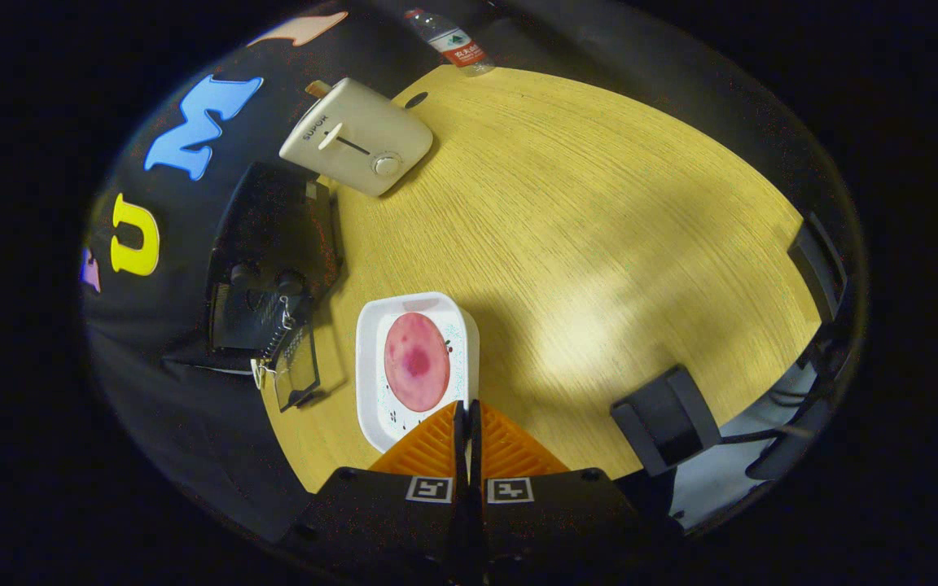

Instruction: Open the toaster oven, put the food inside, and close the toaster oven door.

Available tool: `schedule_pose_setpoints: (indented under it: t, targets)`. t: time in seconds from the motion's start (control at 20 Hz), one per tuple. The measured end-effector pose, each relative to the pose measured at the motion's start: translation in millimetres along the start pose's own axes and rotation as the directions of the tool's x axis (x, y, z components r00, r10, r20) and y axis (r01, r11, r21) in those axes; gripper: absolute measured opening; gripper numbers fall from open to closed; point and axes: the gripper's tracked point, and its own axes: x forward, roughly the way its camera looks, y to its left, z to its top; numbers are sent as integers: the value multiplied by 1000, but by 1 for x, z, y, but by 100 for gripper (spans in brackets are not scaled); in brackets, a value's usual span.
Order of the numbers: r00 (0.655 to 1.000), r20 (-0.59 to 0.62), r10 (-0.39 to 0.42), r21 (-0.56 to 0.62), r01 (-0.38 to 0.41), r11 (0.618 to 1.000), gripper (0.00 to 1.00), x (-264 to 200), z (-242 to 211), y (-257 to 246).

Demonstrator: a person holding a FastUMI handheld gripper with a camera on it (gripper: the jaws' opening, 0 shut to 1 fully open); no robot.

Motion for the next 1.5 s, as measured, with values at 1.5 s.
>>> schedule_pose_setpoints:
  t: [1.5]
  targets:
    - [958,-86,273,116,-263,958,2,78,-89,265]
